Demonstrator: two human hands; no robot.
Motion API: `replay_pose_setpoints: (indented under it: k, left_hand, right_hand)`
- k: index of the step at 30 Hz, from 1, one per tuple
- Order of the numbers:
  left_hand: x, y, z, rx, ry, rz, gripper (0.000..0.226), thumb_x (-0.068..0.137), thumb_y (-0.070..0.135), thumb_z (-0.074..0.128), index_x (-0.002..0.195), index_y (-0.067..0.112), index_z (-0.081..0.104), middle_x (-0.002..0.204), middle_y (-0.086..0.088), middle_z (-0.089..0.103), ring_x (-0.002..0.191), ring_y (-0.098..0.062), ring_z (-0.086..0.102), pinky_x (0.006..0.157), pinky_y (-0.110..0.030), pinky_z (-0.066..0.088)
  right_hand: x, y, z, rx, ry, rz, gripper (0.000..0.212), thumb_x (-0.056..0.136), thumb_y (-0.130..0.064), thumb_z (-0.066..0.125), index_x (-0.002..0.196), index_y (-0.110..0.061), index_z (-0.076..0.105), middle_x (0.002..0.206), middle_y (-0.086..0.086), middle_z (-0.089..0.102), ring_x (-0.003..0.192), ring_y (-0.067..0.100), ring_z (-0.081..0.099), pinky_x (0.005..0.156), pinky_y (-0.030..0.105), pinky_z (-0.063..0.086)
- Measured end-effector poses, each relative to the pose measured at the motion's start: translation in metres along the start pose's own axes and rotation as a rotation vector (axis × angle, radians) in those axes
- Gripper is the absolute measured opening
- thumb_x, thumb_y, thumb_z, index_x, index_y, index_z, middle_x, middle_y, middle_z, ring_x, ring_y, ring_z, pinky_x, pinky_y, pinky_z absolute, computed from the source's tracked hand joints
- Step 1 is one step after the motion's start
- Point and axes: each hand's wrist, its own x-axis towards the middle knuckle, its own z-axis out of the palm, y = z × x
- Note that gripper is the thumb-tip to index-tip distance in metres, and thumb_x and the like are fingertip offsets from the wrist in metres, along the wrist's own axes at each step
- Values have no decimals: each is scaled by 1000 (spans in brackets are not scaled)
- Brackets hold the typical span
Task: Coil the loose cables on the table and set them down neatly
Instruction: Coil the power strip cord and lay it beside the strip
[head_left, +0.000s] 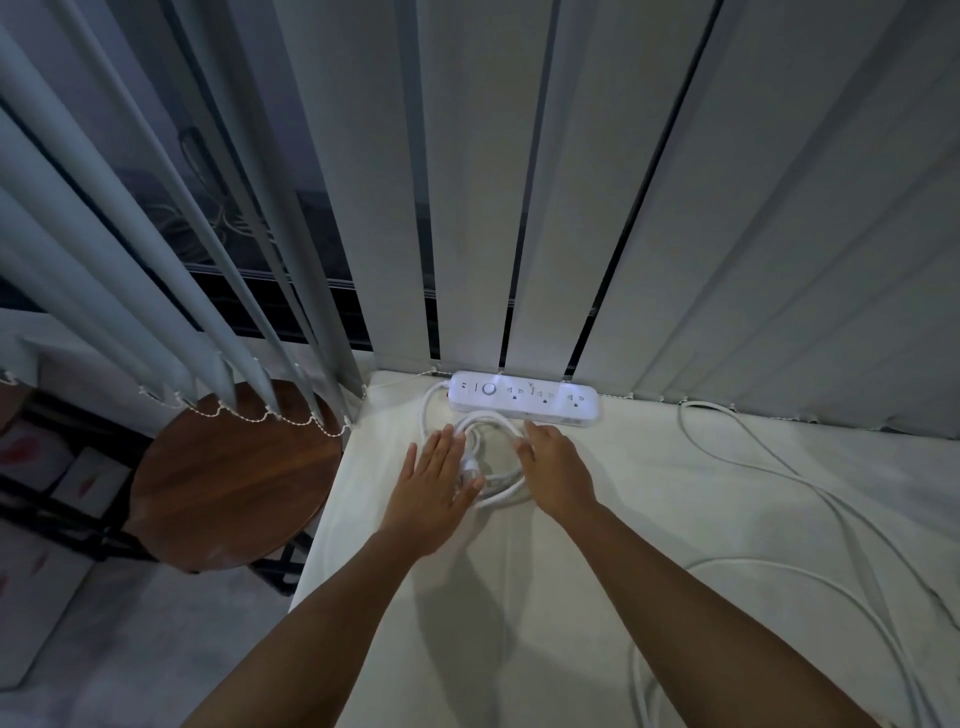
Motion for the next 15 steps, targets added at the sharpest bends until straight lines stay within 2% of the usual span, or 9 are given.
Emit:
replay_pose_setpoints:
  k: [2,5,10,13,15]
  left_hand:
    - [-4,0,4,11,-12,-9,65,99,52,16,152,20,-5,161,1,-10,146,-14,-16,120,-37,-8]
    - [-4,1,6,13,-11,-11,65,99,53,17,152,21,-5,161,1,-10,147,-17,-16,119,-37,-8]
    - [1,0,8,22,17,16,67,98,53,27,152,26,0,161,2,-6,148,-20,-10,119,-41,-2]
    - [6,-5,13,-7,53,48,65,98,50,34,152,27,6,162,1,1,148,-20,-9,121,-42,3]
    - [9,-8,17,-90,84,62,64,97,48,38,151,27,12,161,3,5,147,-16,-11,119,-36,3]
  right_hand:
    - [-5,2,0,-59,54,-18,37,101,-31,40,132,-18,55,120,7,56,110,25,53,83,35,48]
    - [-6,4,0,-67,100,24,25,98,-27,45,109,-21,67,104,5,53,95,25,58,69,31,45]
    - [11,4,-1,90,116,222,25,93,-17,50,106,-17,71,110,7,67,102,29,62,85,35,50]
    - [23,9,3,142,108,328,22,89,-12,49,92,-12,71,98,8,71,92,29,64,79,34,51]
    - [32,15,2,211,120,375,22,87,-7,48,82,-4,69,87,13,71,83,32,66,73,35,53]
